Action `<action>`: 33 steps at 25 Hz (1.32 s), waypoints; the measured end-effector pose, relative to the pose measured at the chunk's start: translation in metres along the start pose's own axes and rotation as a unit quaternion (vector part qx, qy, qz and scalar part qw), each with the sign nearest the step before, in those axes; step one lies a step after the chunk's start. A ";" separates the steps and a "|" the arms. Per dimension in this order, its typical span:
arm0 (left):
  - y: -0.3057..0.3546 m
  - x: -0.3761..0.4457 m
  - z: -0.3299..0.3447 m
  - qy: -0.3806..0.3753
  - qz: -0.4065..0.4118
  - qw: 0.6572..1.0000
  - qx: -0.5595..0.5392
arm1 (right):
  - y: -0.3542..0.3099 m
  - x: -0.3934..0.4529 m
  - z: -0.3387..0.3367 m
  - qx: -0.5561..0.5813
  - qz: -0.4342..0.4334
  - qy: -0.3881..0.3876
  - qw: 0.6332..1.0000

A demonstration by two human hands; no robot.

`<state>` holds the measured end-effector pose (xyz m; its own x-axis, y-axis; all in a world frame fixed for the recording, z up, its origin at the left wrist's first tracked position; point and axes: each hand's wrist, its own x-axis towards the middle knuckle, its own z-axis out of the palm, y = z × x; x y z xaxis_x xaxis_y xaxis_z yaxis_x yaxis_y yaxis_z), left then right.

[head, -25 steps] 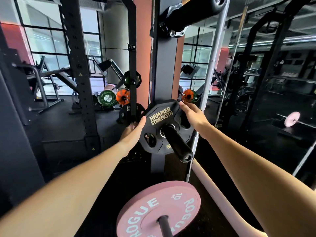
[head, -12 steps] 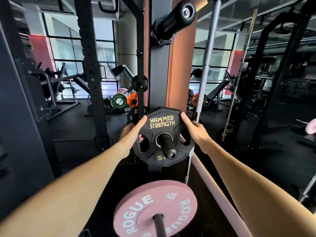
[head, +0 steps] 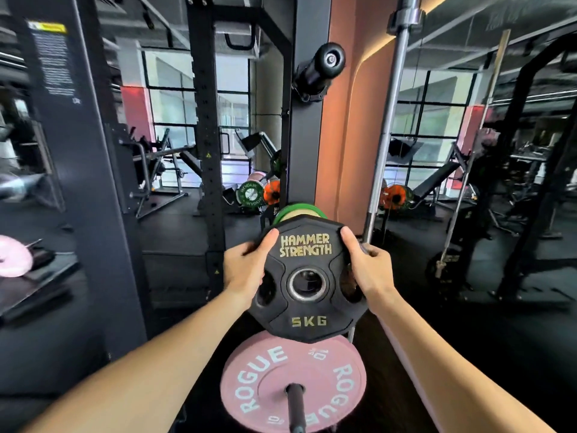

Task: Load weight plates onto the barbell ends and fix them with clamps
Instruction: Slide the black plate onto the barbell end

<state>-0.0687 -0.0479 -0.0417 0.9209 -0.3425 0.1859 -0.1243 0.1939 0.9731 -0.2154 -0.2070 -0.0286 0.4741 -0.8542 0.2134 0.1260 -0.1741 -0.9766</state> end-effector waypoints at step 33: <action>0.222 -0.083 -0.631 0.265 0.111 0.942 0.173 | -0.153 -0.391 0.489 0.111 0.036 -0.246 0.962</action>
<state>0.0603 0.6033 0.0734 0.9018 0.1966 0.3848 -0.3637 -0.1352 0.9216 0.0055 0.3933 0.0496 0.8372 -0.5143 0.1858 0.2355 0.0324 -0.9713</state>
